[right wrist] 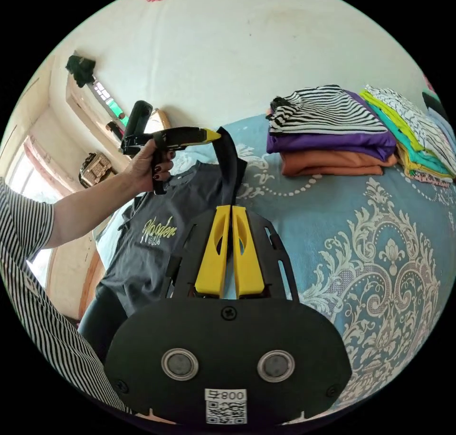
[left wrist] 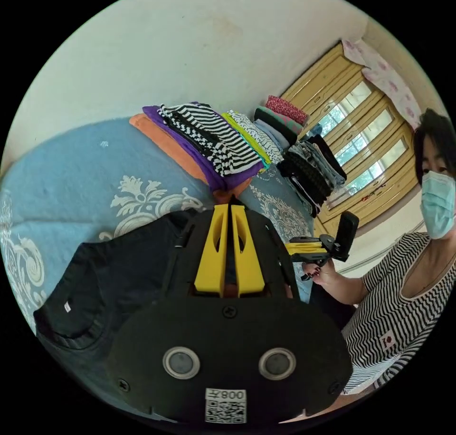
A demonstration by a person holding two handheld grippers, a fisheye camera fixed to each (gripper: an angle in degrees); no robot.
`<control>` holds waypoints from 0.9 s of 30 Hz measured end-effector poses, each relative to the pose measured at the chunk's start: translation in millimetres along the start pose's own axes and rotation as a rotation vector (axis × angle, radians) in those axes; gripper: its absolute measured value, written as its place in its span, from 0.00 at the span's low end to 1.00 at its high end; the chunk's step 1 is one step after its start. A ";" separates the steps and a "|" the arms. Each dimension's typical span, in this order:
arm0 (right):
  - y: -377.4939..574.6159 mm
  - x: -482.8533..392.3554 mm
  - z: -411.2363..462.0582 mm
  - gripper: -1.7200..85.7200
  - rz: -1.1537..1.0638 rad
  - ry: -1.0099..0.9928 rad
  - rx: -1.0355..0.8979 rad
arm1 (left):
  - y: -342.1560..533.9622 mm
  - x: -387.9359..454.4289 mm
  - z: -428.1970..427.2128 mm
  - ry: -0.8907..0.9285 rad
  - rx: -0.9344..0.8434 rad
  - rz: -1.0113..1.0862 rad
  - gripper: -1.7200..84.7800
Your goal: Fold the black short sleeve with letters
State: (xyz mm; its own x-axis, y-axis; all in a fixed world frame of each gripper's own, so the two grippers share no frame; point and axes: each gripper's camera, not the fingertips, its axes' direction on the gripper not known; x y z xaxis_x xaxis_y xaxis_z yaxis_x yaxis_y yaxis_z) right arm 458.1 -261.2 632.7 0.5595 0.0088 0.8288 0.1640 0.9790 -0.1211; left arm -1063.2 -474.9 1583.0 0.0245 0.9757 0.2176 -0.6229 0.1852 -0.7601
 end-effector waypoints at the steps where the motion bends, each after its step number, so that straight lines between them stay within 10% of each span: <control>1: -1.5 -5.2 3.0 0.02 -0.023 -0.006 -0.009 | 9.8 -18.4 -6.0 0.025 0.016 -0.048 0.03; 13: -13.7 -47.6 93.1 0.03 -0.177 -0.064 -0.301 | 80.6 -129.9 -30.2 -0.023 0.070 -0.386 0.06; 27: -38.1 -6.1 82.1 0.02 -0.001 -0.164 -0.212 | 58.2 -105.4 23.6 -0.098 -0.059 -0.160 0.03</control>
State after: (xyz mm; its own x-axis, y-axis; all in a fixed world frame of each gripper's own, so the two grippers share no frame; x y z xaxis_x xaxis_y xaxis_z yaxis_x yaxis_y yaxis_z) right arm 381.7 -281.8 677.1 0.4231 0.0577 0.9042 0.3404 0.9148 -0.2176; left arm -1120.5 -569.8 1530.3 0.0412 0.9179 0.3946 -0.5705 0.3459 -0.7449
